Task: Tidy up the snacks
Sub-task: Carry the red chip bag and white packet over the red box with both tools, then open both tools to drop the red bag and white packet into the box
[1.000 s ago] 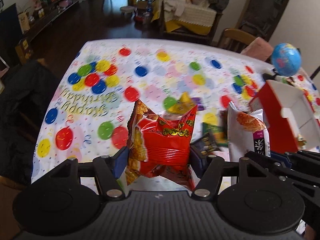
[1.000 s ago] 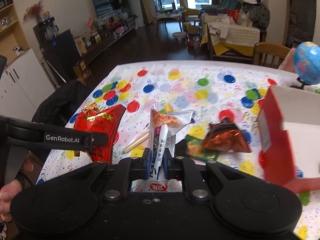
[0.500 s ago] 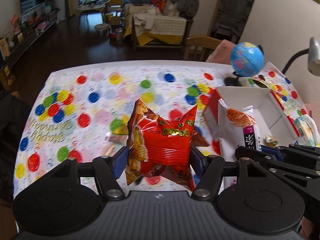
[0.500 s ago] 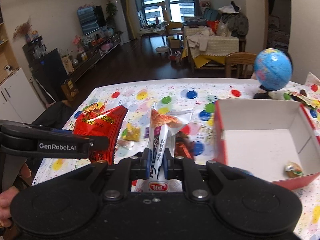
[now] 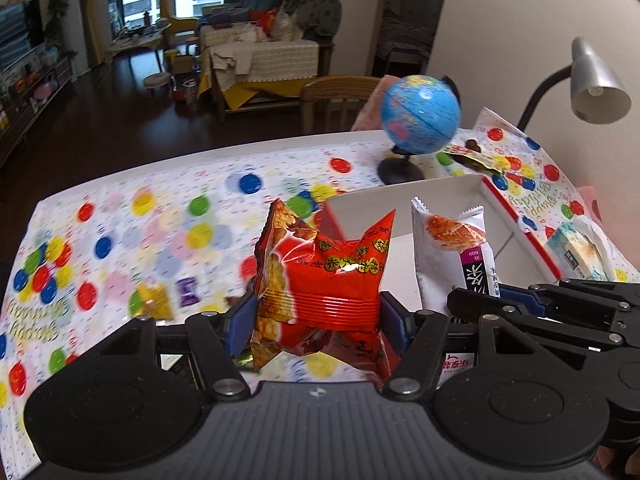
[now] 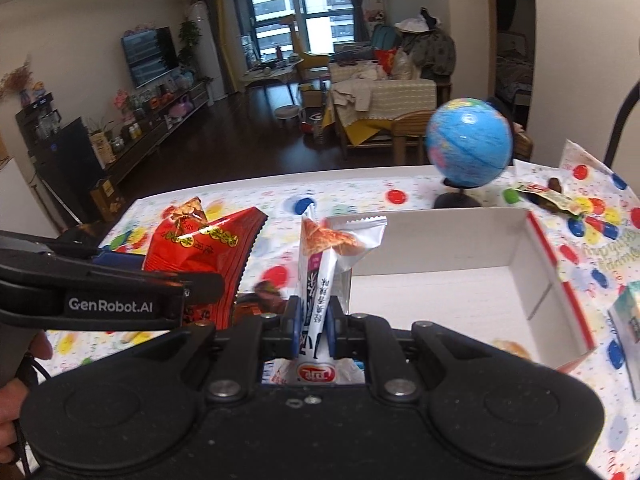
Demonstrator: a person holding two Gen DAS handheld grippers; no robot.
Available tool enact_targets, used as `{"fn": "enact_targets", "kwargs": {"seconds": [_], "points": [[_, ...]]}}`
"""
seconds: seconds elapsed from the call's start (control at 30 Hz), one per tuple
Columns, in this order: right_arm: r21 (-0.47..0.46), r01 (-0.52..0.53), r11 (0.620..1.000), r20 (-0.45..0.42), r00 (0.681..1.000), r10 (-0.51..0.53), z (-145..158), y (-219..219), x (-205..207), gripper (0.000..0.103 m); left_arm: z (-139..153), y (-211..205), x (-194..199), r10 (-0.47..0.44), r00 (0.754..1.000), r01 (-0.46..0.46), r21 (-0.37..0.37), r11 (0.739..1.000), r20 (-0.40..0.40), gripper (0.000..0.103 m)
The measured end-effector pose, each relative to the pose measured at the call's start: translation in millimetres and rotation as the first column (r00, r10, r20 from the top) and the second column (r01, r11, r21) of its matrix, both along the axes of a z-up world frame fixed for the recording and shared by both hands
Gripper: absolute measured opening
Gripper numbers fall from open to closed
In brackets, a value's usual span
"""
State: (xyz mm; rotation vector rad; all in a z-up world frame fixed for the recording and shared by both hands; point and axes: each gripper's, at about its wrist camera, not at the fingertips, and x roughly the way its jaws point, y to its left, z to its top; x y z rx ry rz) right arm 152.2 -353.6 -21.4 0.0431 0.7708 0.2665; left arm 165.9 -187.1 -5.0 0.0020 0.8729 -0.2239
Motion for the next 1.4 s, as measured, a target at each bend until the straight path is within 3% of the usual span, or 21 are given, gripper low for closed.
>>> {"fn": "enact_targets", "kwargs": {"seconds": [0.47,0.63,1.1,1.4], "points": [[-0.057,0.105,0.993,-0.002,0.994,-0.106,-26.5,-84.3,48.4,0.010,-24.2,-87.9,52.1,-0.069,0.997,0.071,0.059,0.996,-0.031,0.065],[-0.062,0.125,0.990,-0.041,0.991,-0.128,-44.2,-103.6,60.5,0.010,-40.8,-107.8,67.5,-0.078,0.995,0.083,0.093,0.992,-0.058,0.065],[-0.074,0.132,0.988,-0.147,0.979,-0.142,-89.4,-120.6,76.8,0.011,-88.9,-144.1,91.7,-0.091,0.985,0.116,0.176,0.978,-0.145,0.066],[-0.056,0.121,0.991,-0.170,0.977,-0.129,-95.2,-123.5,73.2,0.021,-102.5,-145.4,90.7,-0.074,0.980,0.111,0.196,0.974,-0.187,0.066]]}}
